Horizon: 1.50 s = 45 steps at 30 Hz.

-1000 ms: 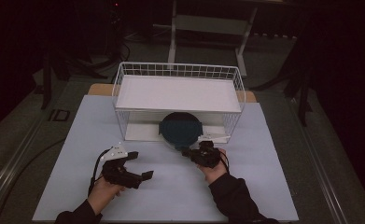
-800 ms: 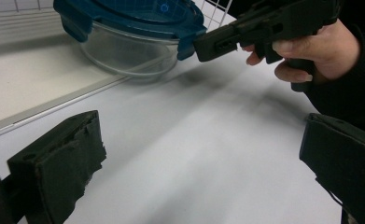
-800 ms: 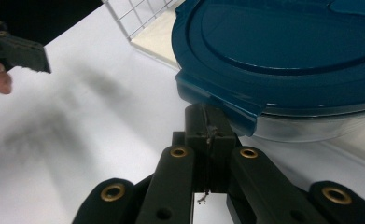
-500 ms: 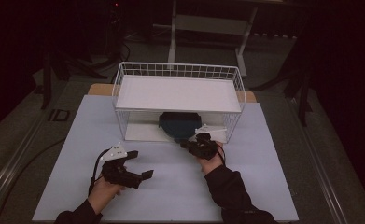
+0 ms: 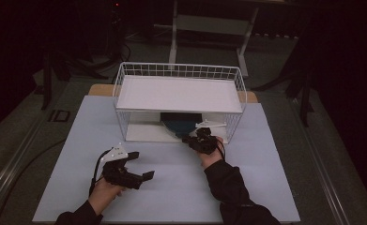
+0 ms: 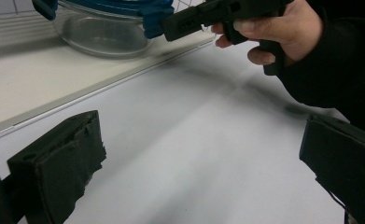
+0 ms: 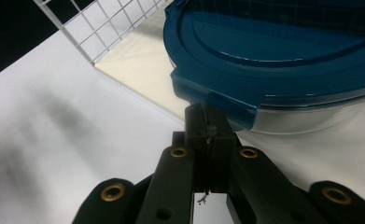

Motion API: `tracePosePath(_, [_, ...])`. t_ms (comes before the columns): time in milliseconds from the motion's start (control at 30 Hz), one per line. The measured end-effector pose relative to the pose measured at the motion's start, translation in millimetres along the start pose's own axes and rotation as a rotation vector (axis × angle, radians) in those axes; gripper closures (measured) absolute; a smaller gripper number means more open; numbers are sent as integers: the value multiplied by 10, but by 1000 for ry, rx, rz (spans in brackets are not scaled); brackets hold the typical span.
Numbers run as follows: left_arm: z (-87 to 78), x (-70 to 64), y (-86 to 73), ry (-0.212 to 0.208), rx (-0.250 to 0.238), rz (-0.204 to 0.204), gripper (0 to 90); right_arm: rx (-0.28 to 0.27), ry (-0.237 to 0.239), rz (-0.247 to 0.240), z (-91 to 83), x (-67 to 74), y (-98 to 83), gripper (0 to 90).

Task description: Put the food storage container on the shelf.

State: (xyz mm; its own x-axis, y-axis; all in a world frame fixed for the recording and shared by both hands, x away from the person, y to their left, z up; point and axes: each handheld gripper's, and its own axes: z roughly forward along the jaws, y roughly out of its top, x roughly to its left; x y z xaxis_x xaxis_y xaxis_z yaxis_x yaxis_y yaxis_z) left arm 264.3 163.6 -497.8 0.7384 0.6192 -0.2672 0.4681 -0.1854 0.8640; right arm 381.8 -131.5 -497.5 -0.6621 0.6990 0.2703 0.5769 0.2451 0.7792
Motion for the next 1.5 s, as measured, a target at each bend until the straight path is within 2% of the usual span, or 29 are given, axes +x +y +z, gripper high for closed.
tracePosePath(33, [0, -1, 0, 0, 0, -1, 0, 2, 13, 1, 6, -8, 15, 900])
tracePosePath(133, [1, -10, -3, 0, -1, 0, 0, -2, 3, -19, 2, 13, 47, 899])
tracePosePath(267, [-4, -20, -2, -4, -1, 0, 0, -2, 14, -15, 2, 30, 41, 894])
tracePosePath(400, [-27, -61, 15, -12, -4, 11, 0, -19, 63, -25, -100, 105, -47, 718])
tracePosePath(467, [-37, -81, 20, -16, -6, 19, 0, -34, 78, -31, -172, 128, -87, 576])
tracePosePath(500, [-42, -90, 21, -16, -6, 26, 0, -48, 86, -31, -221, 133, -113, 476])
tracePosePath(533, [-46, -99, 22, -16, -5, 34, 0, -53, 95, -32, -256, 135, -133, 453])
tracePosePath(567, [-46, -102, 22, -17, -5, 36, 0, -59, 122, -29, -298, 132, -159, 345])
tracePosePath(600, [-47, -104, 20, -20, -6, 37, 0, -64, 136, -31, -323, 127, -176, 288])
tracePosePath(667, [-46, -107, 19, -23, -6, 36, 0, -70, 157, -31, -392, 128, -218, 264])
tracePosePath(733, [-49, -112, 18, -25, -5, 39, 0, -82, 158, -48, -481, 146, -275, 198])
tracePosePath(767, [-51, -114, 17, -27, -5, 39, 0, -86, 148, -66, -531, 152, -308, 201])
tracePosePath(1000, [-66, -108, 18, -28, -12, 41, 0, -106, 91, -103, -788, 132, -458, 198])
tracePosePath(1267, [-74, -131, 9, -32, -11, 55, 0, -126, 94, -82, -1024, 97, -620, 200])
tracePosePath(1500, [-88, -148, -7, -37, -8, 56, 0, -118, 76, -112, -1184, 122, -776, 199])
